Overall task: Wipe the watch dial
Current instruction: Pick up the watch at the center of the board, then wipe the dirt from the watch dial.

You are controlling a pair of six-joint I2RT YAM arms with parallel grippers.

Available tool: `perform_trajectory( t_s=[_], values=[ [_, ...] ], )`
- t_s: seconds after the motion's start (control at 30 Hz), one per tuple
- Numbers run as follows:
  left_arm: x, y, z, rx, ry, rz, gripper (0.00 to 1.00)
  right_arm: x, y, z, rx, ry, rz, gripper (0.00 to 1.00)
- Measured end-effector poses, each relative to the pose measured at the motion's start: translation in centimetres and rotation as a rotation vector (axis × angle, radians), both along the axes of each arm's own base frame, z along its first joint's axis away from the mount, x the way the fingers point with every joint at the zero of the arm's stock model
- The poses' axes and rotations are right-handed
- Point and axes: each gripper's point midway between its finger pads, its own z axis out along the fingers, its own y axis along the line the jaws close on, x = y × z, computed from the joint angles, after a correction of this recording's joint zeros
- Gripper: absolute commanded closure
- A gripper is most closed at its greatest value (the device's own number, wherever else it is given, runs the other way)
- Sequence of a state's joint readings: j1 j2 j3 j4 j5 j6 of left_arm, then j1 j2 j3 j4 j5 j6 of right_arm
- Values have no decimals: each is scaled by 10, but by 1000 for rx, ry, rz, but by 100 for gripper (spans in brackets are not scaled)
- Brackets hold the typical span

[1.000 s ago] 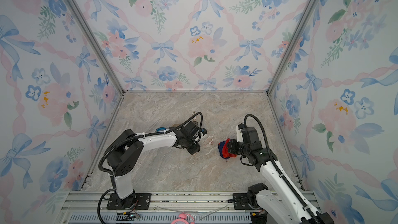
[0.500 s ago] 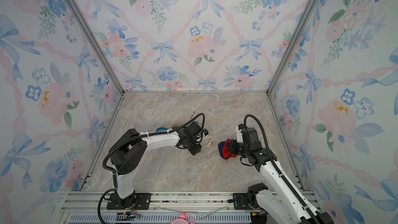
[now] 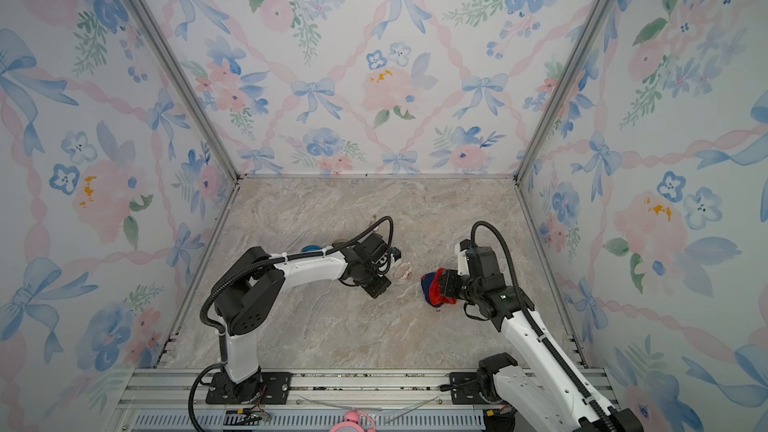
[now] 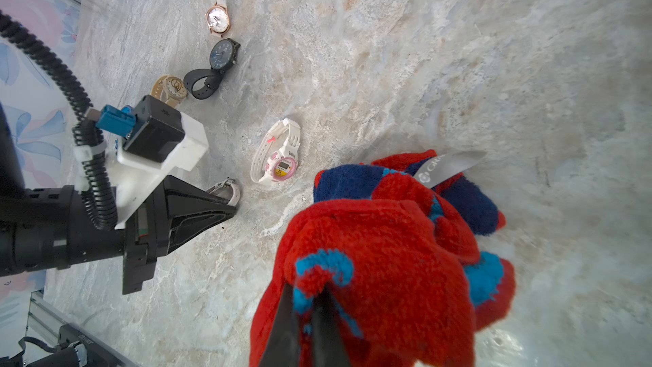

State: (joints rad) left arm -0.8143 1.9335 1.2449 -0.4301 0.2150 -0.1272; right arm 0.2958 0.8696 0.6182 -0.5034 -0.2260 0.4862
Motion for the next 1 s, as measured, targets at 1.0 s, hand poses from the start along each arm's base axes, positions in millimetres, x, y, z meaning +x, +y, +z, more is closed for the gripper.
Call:
perform_trajectory(
  t_s=[1.0],
  values=[
    [12,82,166,-1167,475,1034,100,-32,118,49,-27,-274,363,100]
  ],
)
